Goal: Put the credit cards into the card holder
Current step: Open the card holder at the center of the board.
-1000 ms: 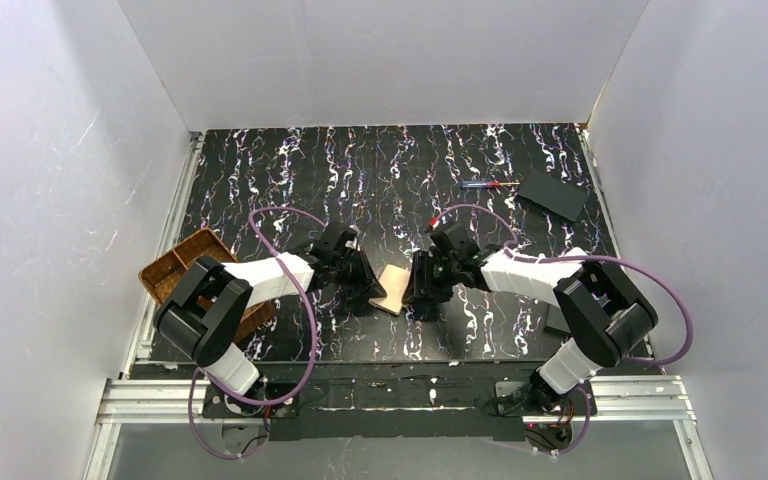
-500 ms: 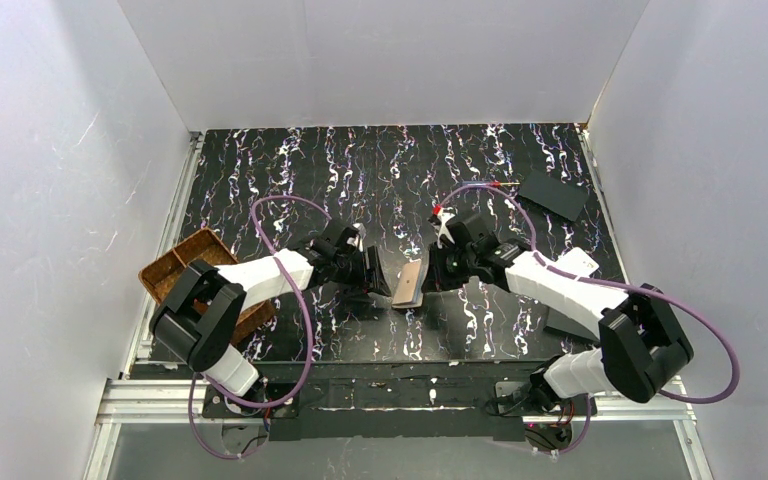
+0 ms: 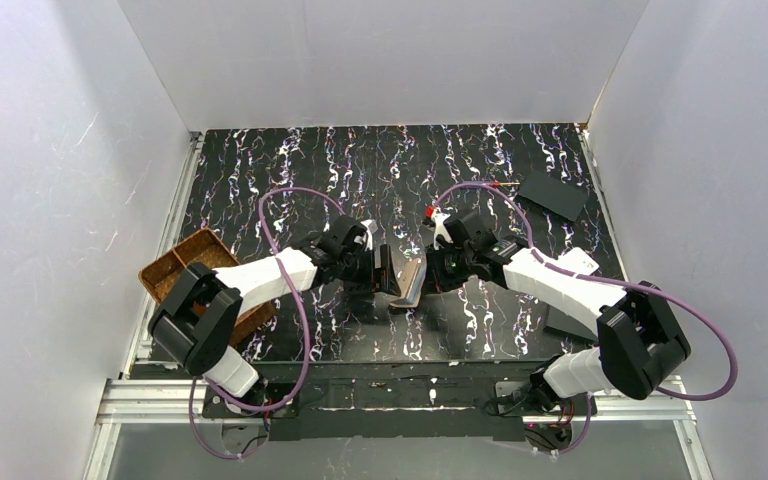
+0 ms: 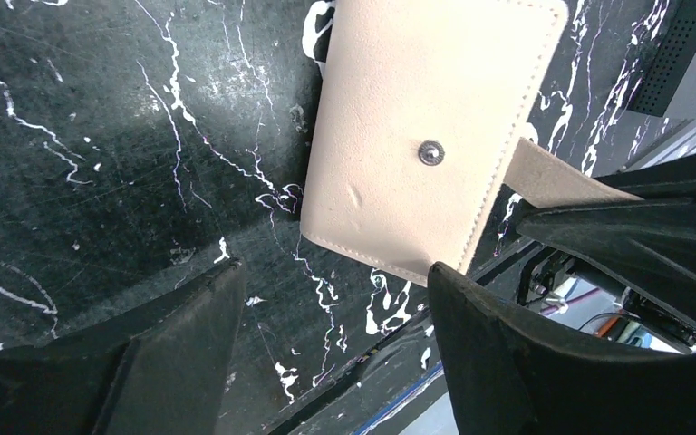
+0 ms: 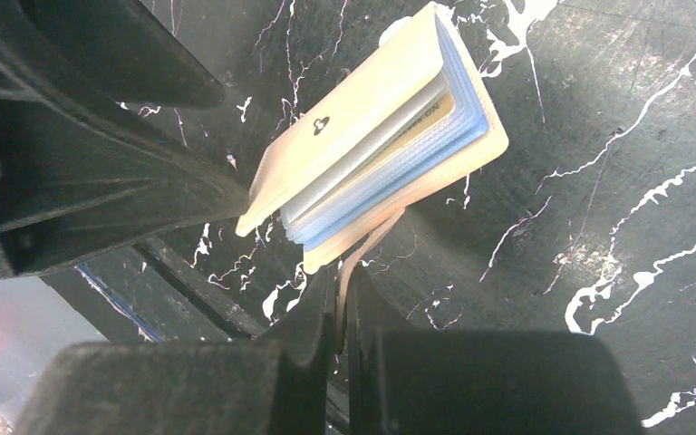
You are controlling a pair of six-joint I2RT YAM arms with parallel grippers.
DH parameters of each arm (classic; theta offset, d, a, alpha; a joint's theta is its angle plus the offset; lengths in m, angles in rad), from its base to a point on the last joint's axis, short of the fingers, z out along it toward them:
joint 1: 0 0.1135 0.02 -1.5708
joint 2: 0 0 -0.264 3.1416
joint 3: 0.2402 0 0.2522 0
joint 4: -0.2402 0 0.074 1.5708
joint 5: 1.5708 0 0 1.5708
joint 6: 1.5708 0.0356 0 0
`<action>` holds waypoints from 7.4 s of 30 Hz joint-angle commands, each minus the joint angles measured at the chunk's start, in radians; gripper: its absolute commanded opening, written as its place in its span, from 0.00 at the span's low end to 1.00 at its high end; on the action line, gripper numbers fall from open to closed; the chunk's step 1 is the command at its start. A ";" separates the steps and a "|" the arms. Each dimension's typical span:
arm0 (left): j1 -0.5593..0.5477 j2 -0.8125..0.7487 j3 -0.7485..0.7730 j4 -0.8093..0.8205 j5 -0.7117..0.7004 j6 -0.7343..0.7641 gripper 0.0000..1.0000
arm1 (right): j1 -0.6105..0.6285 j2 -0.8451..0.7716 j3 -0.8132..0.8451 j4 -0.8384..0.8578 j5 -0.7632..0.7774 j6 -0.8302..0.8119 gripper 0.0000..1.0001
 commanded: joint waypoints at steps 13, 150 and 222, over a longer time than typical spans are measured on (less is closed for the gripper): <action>-0.130 -0.007 0.195 -0.196 -0.276 0.126 0.79 | -0.002 -0.043 0.021 0.027 -0.028 0.030 0.01; 0.024 0.139 0.243 -0.256 -0.251 0.167 0.59 | -0.156 -0.075 -0.067 0.037 -0.054 -0.072 0.01; 0.297 -0.679 0.376 -1.276 -0.718 -0.003 0.98 | 0.096 0.170 0.326 0.134 -0.091 0.047 0.83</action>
